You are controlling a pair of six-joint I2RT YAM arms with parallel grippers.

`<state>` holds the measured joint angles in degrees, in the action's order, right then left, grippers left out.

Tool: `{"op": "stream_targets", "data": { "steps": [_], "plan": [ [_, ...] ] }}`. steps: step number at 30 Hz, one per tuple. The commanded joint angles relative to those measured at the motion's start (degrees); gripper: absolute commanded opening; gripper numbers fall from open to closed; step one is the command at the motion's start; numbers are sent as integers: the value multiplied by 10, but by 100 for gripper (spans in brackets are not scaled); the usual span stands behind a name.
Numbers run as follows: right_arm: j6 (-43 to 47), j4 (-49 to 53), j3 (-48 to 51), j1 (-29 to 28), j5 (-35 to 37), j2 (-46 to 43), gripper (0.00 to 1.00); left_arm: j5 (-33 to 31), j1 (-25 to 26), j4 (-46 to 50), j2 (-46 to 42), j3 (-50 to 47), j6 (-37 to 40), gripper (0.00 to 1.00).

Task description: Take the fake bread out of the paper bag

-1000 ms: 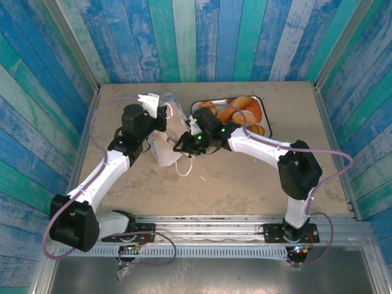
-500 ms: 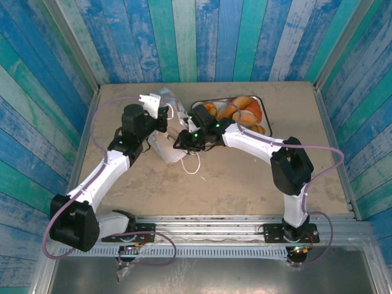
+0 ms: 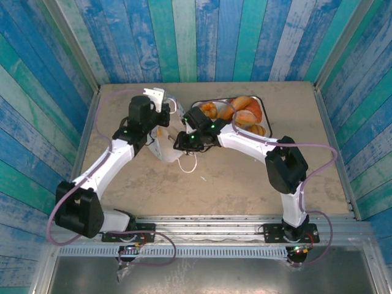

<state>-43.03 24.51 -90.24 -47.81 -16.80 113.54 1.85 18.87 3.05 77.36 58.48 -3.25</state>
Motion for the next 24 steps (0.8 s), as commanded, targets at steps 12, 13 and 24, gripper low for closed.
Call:
{"op": "stream_targets", "data": {
  "steps": [12,13,24],
  "plan": [
    [37,38,-24,-39,45,-30,42,-21,6,30,44,45,-34,0],
    [40,43,-32,-42,45,-23,42,-21,6,33,43,47,-32,0],
    [54,87,-95,-42,59,44,42,3,15,61,22,45,9,0]
  ]
}}
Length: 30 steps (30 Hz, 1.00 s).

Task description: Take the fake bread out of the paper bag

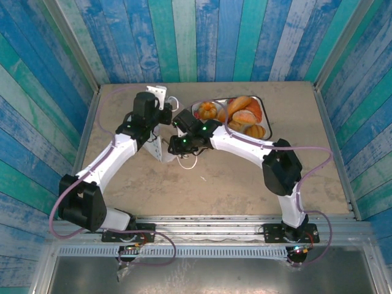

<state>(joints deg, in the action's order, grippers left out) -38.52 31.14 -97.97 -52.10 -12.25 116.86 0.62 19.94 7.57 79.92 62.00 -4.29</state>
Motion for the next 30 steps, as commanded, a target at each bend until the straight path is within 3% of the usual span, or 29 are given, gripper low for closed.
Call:
{"op": "stream_targets", "data": {
  "steps": [1,30],
  "plan": [
    [8,22,-17,3,14,13,42,17,5,19,-7,10,24,0],
    [66,-85,-27,8,-53,72,42,45,31,108,-13,65,86,0]
  ]
}}
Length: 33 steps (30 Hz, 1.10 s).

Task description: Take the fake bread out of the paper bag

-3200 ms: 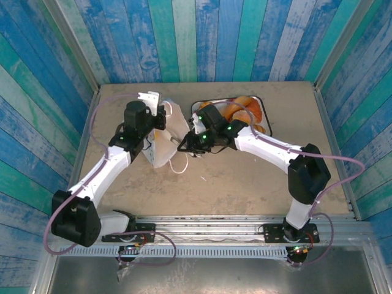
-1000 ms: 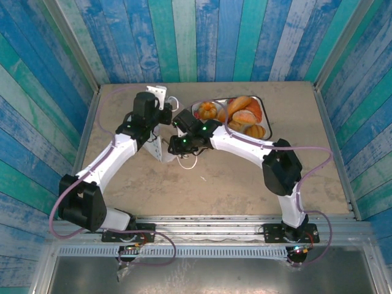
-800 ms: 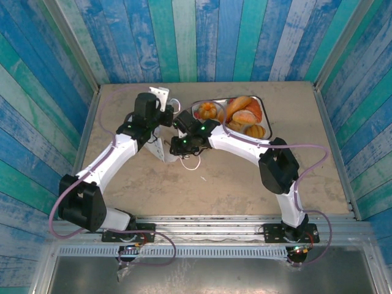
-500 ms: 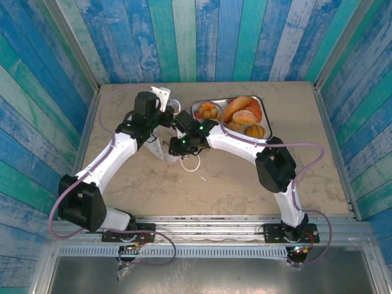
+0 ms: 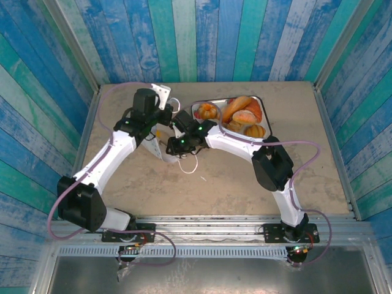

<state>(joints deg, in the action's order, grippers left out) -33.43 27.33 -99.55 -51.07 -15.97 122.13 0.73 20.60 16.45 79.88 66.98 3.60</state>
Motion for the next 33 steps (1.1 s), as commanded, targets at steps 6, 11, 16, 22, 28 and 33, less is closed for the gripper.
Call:
{"op": "stream_targets", "data": {
  "steps": [6,11,16,22,28,33],
  "plan": [
    [8,-48,-19,3,-26,37,42,60,26,22,-18,16,15,0],
    [23,-74,-19,3,-35,38,36,69,28,32,-17,19,23,0],
    [23,-70,-11,4,-4,25,21,56,27,34,-20,12,29,0],
    [18,-55,3,4,20,1,9,37,28,39,-30,-1,49,0],
    [11,-19,5,0,29,-28,1,-18,28,56,-32,3,69,0],
    [1,12,6,-4,30,-47,1,-45,28,49,-43,-11,79,0]
  ]
}}
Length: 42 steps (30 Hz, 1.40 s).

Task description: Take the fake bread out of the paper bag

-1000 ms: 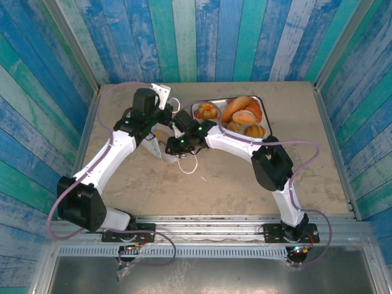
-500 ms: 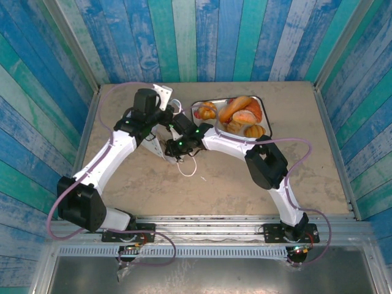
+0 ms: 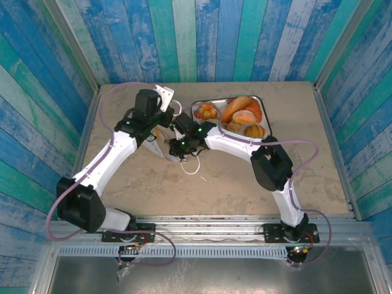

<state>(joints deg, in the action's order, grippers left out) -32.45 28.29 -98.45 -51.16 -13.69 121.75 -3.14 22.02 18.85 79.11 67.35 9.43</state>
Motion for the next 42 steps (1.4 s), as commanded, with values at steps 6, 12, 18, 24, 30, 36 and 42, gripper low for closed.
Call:
{"op": "stream_targets", "data": {
  "steps": [6,12,18,24,30,36,42],
  "plan": [
    [-19,18,8,-3,-5,-69,0,-11,21,18,-45,-29,50,0],
    [-17,36,9,-3,-15,-90,1,-13,25,-36,-68,-67,62,0],
    [-18,44,16,-4,-39,-107,1,-44,25,-80,-85,-90,61,0],
    [-11,59,42,-4,-45,-149,1,-72,25,-123,-86,-114,66,0],
    [-1,78,83,-4,-44,-193,1,-106,24,-132,-75,-104,53,0],
    [4,93,105,-3,-40,-226,1,-150,25,-145,-49,-99,40,0],
    [9,107,128,2,-41,-258,1,-179,24,-136,-28,-81,29,0]
  ]
}}
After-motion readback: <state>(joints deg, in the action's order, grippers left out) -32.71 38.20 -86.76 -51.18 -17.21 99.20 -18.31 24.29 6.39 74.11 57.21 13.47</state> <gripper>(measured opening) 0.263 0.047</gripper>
